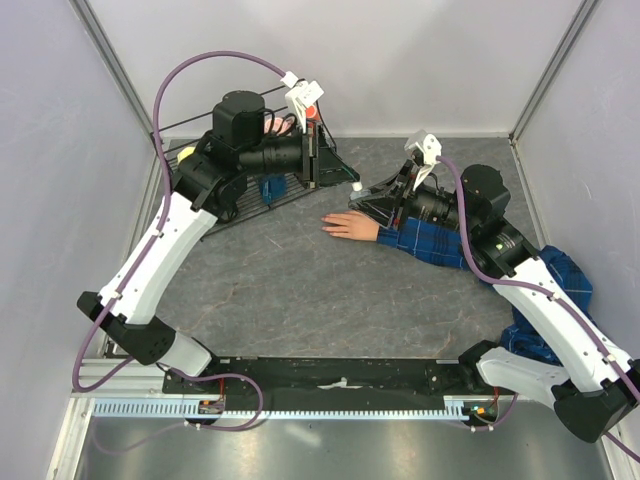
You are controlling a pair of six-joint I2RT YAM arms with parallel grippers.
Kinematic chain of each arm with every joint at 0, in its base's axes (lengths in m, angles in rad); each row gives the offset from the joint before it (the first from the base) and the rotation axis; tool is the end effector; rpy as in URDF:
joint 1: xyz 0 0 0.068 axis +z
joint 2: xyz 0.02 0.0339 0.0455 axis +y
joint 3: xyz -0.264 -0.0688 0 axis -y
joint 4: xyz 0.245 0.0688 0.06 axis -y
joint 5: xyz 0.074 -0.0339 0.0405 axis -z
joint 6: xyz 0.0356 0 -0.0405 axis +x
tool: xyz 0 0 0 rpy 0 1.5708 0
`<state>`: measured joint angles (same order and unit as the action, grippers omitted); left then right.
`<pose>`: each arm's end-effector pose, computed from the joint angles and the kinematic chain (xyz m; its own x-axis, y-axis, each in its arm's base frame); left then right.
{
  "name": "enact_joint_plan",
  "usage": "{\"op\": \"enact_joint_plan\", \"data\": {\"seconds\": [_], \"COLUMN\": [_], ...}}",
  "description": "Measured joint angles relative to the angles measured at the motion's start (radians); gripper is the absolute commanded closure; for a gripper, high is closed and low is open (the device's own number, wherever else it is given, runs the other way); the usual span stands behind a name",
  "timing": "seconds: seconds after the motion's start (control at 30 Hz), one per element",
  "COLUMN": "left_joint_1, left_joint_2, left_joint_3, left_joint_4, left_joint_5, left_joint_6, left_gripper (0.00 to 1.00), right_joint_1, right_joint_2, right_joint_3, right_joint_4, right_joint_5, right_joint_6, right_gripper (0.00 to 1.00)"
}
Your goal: Paint the nails
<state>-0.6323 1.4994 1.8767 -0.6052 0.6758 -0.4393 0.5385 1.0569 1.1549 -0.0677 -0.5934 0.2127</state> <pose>0.2337 -0.1988 0.4999 -0.5701 0.0063 -0.8215 0.7847 0.3005 -0.5422 0.1887 0.1359 0.4302 -0.1656 0.1049 -0.9806 -0.8901 0.4122 0.1944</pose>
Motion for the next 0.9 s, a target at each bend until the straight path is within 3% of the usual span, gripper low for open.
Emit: {"op": "enact_joint_plan", "data": {"seconds": [0.27,0.9], "left_joint_1": [-0.003,-0.010], "left_joint_2": [0.002,0.002], "left_joint_3": [0.023,0.059], "left_joint_4": [-0.021,-0.052], "left_joint_5": [-0.024,-0.081], "left_joint_6": [0.016,0.041], "left_gripper": [0.98,0.98], "right_joint_1": [0.000,0.000], "right_joint_2": [0.005,0.006], "right_joint_3": [0.007,0.007], "right_joint_4": [0.002,0.002], "right_joint_5": [-0.003,-0.002], "right_joint_6": [0.001,0.001], "right_gripper": [1.00,1.00]}}
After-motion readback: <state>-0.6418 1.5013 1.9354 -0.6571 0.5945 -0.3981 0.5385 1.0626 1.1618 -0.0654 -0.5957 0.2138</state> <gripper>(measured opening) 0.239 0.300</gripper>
